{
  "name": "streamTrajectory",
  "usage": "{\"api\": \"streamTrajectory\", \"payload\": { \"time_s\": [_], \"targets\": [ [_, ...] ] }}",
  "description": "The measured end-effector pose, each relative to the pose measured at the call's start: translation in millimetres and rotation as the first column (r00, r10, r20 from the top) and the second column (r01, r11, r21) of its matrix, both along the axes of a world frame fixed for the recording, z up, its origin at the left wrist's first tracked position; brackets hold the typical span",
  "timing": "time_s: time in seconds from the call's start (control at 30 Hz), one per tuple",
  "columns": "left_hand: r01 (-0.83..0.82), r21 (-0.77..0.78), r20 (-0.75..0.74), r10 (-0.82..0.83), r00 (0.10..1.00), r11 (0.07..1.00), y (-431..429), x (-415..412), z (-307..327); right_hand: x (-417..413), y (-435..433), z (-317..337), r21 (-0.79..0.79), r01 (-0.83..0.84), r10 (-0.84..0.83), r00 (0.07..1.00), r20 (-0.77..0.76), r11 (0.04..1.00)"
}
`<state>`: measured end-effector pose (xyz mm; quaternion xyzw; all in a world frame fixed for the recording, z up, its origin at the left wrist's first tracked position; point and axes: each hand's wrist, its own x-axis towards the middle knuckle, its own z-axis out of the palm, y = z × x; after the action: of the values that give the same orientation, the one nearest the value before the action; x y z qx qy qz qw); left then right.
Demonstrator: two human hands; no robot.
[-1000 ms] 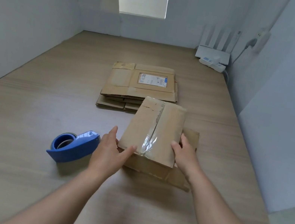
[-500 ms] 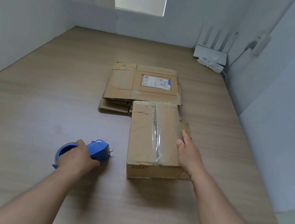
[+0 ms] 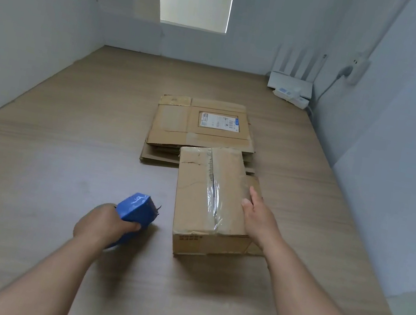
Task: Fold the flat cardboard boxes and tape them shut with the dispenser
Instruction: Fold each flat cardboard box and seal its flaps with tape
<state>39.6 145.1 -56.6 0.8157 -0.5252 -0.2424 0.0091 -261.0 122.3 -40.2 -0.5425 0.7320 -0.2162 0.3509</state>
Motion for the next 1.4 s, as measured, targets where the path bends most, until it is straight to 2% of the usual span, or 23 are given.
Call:
{"api": "streamTrajectory", "payload": {
  "time_s": [0.07,0.13,0.2,0.27,0.3,0.4,0.57,0.63,0.7,0.77,0.83,0.93,1.0,1.07,1.13,1.2,1.23,1.3,1.4],
  "targets": [
    [-0.005,-0.118,-0.183,-0.017,0.983,0.993,0.7,8.3,16.6,-3.0,1.9,5.8,-0.062,0.032,-0.035,0.998,-0.053,0.998],
    [-0.044,-0.247,-0.4,-0.061,0.914,0.968,3.7,8.4,41.6,-1.9,7.4,19.0,-0.213,0.055,-0.069,0.996,-0.059,0.976],
    [-0.023,-0.339,-0.51,-0.163,0.844,0.941,6.5,2.6,65.3,6.1,15.3,39.7,-0.358,0.062,-0.026,0.994,0.105,0.932],
    [0.014,-0.409,-0.541,-0.255,0.801,0.912,9.0,-5.5,82.2,19.6,25.2,64.3,-0.431,0.026,0.131,0.934,0.331,0.902],
    [0.035,-0.437,-0.539,-0.293,0.79,0.899,10.2,-10.3,88.2,25.6,29.5,74.2,-0.464,-0.013,0.213,0.899,0.382,0.886],
    [0.103,-0.483,-0.526,-0.382,0.76,0.87,12.1,-24.8,99.7,38.6,38.4,91.6,-0.568,-0.149,0.392,0.857,0.335,0.809],
    [0.227,-0.494,-0.442,-0.468,0.765,0.839,13.8,-39.5,102.6,39.9,44.5,93.7,-0.625,-0.223,0.467,0.846,0.257,0.748],
    [0.237,-0.486,-0.442,-0.471,0.764,0.841,13.6,-42.1,102.1,35.3,42.9,92.7,-0.627,-0.165,0.387,0.892,0.234,0.761],
    [0.241,-0.483,-0.449,-0.475,0.757,0.842,13.4,-44.9,102.2,25.1,40.1,93.5,-0.577,0.032,0.197,0.923,0.33,0.816],
    [0.254,-0.481,-0.454,-0.487,0.747,0.839,12.3,-47.0,101.5,8.4,35.8,92.1,-0.533,0.267,-0.046,0.919,0.391,0.803],
    [0.267,-0.477,-0.46,-0.497,0.736,0.837,10.9,-50.0,101.6,-11.5,30.7,86.1,-0.513,0.359,-0.258,0.931,0.26,0.779],
    [0.308,-0.453,-0.443,-0.511,0.737,0.837,8.7,-56.3,100.9,-36.8,24.8,74.0,-0.353,0.383,-0.414,0.91,-0.012,0.854],
    [0.343,-0.446,-0.403,-0.527,0.748,0.827,6.8,-60.2,100.0,-48.0,24.2,64.4,-0.303,0.415,-0.456,0.886,-0.078,0.858],
    [0.366,-0.443,-0.381,-0.541,0.75,0.818,4.1,-62.8,100.2,-53.7,21.7,57.4,-0.307,0.45,-0.493,0.866,-0.076,0.838],
    [0.39,-0.432,-0.363,-0.553,0.75,0.813,1.5,-65.2,101.4,-54.8,20.4,55.2,-0.27,0.401,-0.409,0.912,0.03,0.875],
    [0.408,-0.422,-0.351,-0.56,0.75,0.81,-1.5,-68.2,102.3,-47.8,25.3,60.9,-0.249,0.22,-0.186,0.971,0.151,0.943],
    [0.414,-0.415,-0.349,-0.563,0.749,0.81,-3.0,-69.6,102.8,-43.0,27.5,64.6,-0.273,0.159,-0.097,0.969,0.226,0.949],
    [0.428,-0.402,-0.356,-0.569,0.742,0.81,-5.5,-71.8,103.9,-27.5,32.8,74.1,-0.383,0.055,0.089,0.933,0.347,0.922],
    [0.453,-0.376,-0.359,-0.578,0.733,0.808,-9.3,-72.3,104.4,-3.3,36.2,79.9,-0.486,-0.035,0.231,0.908,0.35,0.873]
  ]
}}
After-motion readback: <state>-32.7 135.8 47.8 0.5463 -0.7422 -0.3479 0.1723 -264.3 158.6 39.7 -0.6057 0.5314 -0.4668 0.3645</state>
